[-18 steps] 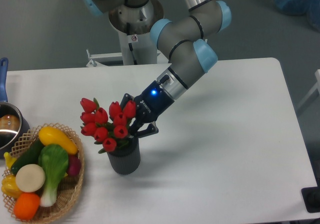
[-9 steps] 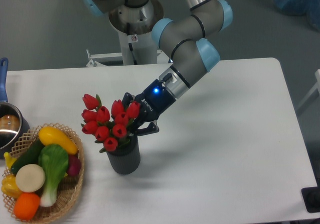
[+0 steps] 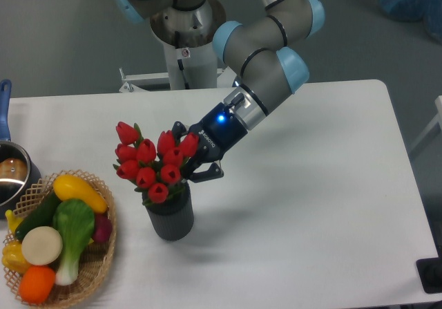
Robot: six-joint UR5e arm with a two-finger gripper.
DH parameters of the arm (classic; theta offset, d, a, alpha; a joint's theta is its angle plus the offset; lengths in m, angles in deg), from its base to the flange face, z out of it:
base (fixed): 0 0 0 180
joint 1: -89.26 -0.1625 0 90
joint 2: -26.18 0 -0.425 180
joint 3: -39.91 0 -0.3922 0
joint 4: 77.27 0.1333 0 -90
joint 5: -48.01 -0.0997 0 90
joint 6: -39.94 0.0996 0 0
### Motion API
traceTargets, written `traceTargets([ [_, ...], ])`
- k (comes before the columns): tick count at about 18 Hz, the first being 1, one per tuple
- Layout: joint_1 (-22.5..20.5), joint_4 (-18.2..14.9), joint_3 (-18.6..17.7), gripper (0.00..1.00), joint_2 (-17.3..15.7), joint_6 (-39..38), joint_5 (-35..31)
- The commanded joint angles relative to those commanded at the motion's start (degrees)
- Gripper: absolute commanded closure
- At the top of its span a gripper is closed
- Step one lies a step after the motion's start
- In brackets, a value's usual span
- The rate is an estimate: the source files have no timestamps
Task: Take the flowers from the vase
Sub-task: 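Lift the gripped tulips straight up out of the black vase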
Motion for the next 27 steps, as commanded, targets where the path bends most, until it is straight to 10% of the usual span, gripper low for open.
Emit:
traceTargets([
  [27,-1.50,-0.35,7.74,0.70,-7.82,-22.15,-0.61],
])
